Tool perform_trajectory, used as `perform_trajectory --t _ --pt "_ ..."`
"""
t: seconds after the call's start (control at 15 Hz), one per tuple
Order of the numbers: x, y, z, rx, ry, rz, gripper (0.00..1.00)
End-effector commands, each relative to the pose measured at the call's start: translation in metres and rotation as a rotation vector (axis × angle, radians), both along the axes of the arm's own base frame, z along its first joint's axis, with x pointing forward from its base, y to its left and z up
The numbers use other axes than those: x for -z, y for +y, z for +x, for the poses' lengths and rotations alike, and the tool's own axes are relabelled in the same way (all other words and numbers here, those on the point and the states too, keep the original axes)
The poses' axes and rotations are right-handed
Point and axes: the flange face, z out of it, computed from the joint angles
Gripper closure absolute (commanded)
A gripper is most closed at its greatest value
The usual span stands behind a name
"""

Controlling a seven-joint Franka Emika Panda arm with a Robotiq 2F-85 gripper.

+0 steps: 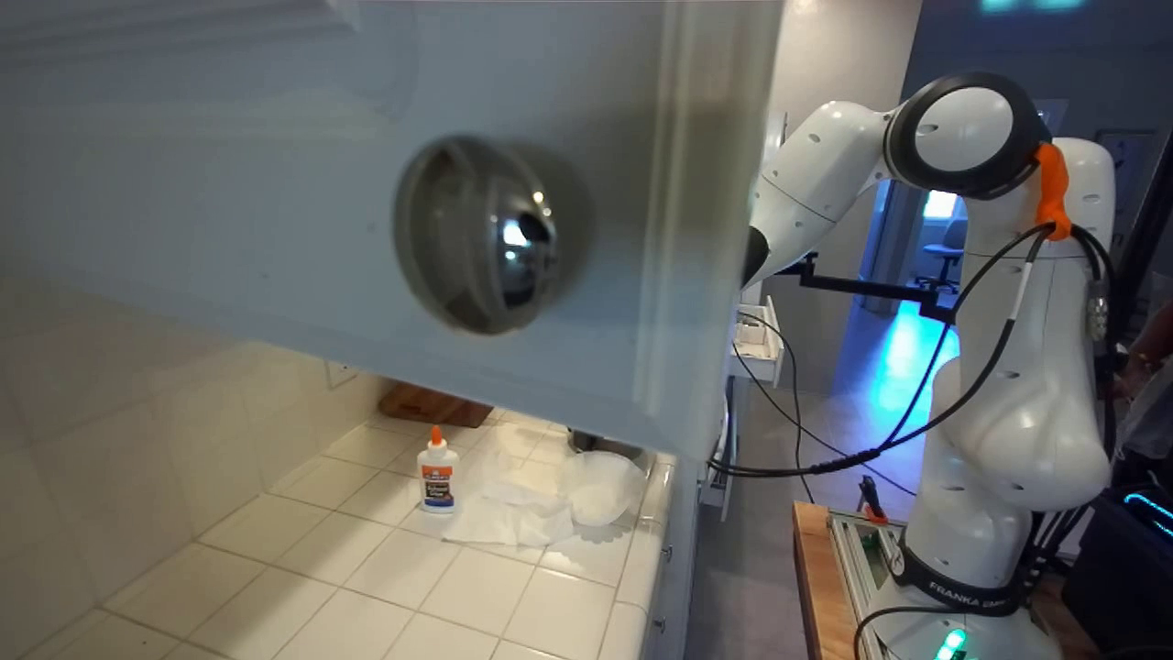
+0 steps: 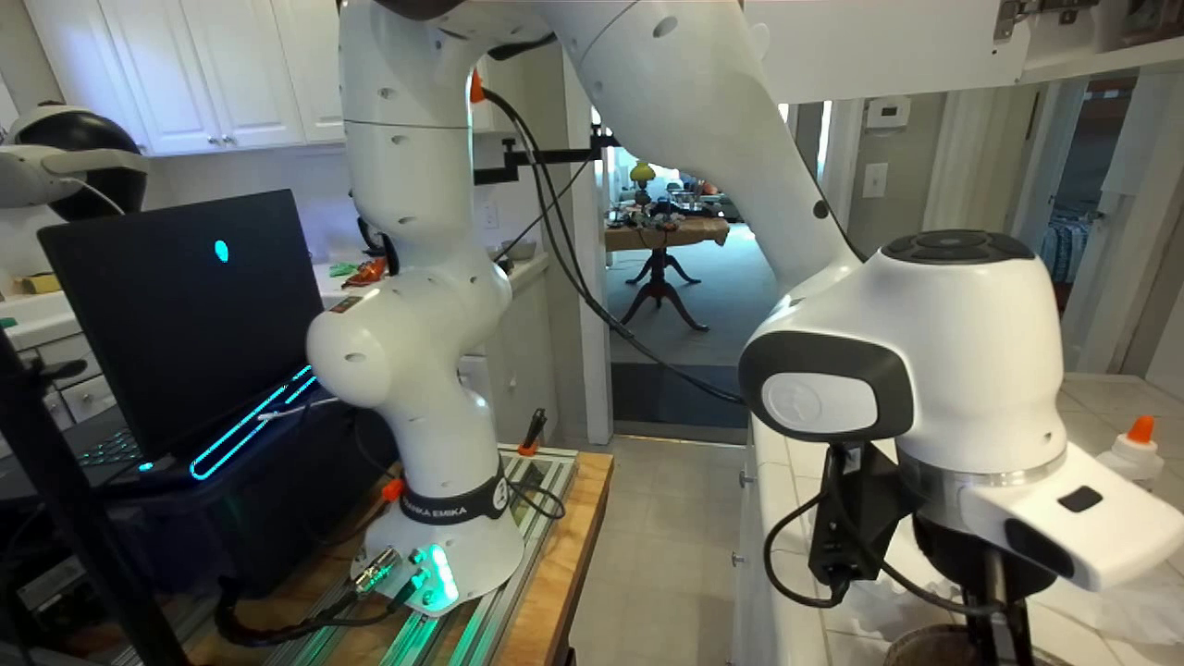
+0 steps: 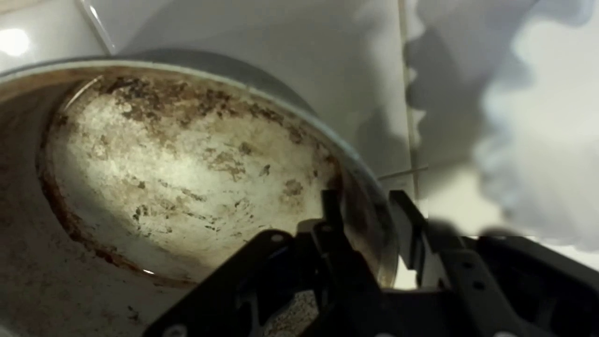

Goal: Move the pot to the right

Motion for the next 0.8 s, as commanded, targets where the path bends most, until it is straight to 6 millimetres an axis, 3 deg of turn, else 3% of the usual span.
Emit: perform_trajectory --t 0.0,0.07,0.73 --pt "-0.003 -0.002 0.003 0.043 -0.009 0.017 0.95" --pt "-0.005 -0.003 0.003 0.048 -0.012 0.016 1.00" --pt "-0.034 -0.047 -0.013 0.124 -0.048 -0.037 0.98"
